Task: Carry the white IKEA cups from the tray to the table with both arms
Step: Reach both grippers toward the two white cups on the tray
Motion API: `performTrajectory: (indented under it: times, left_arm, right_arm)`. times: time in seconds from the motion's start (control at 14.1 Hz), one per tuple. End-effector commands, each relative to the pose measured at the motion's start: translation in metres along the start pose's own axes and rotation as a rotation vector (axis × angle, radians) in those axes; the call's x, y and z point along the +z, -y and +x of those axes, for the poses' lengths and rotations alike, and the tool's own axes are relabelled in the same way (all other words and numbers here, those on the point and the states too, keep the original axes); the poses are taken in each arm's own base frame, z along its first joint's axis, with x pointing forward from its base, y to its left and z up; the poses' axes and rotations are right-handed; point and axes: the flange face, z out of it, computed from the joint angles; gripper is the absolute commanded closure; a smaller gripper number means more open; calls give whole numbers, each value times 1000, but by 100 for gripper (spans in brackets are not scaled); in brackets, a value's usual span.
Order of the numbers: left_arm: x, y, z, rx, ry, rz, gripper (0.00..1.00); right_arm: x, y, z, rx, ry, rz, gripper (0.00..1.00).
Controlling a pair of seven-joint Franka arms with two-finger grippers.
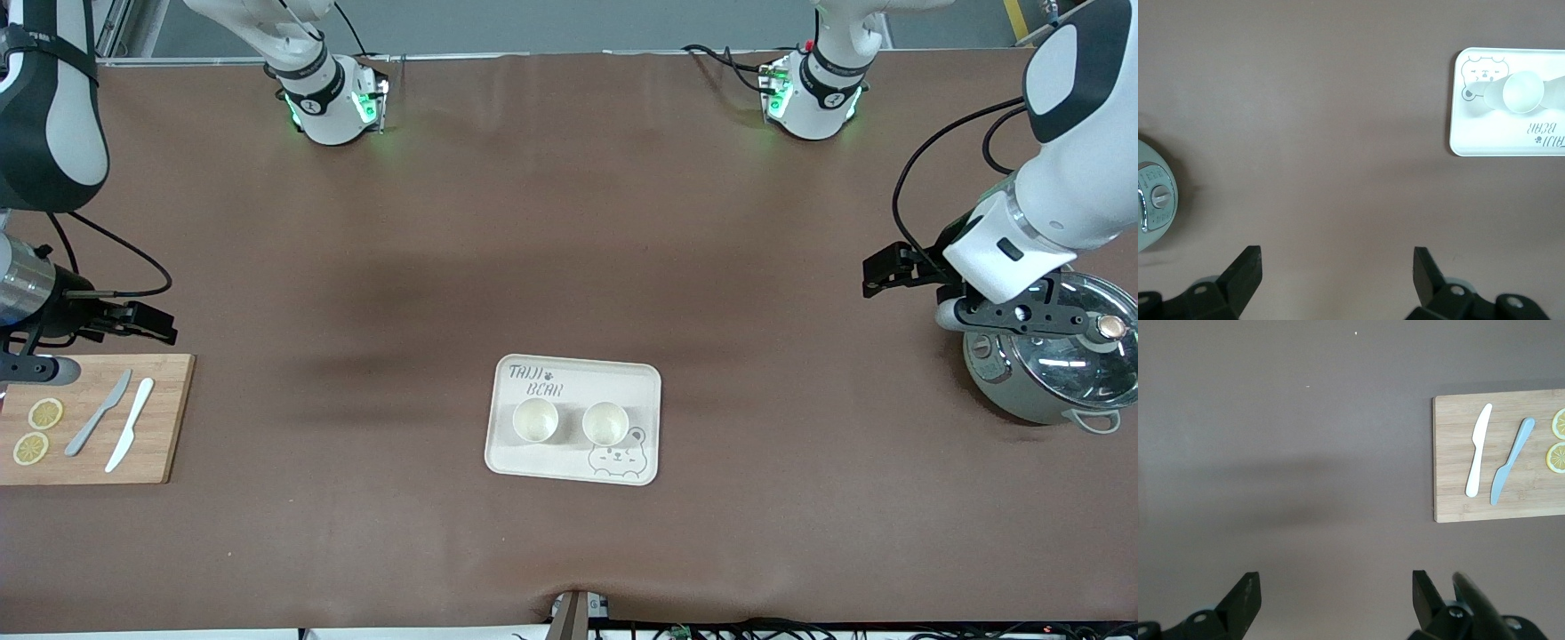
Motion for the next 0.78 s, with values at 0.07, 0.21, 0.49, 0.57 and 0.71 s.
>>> performTrajectory:
  times: [0.07, 0.21, 0.49, 0.57, 0.71]
  left_arm:
    - [-2, 5, -2, 1, -1, 23, 0]
    - [5, -3, 4, 3, -14, 19, 0]
    - [46, -33, 31, -50, -5, -10, 0]
    - [73, -59, 44, -49, 23, -8, 0]
    - [117, -103, 75, -64, 20, -15, 0]
  right_arm:
    - [-4, 2, -9, -11, -9, -20, 0]
    - [-5, 2, -9, -11, -11, -20, 0]
    - [-21, 31, -1, 14, -67, 56, 0]
    - [-24, 61, -1, 53, -75, 104, 0]
    - [-13, 111, 9, 150, -63, 133, 0]
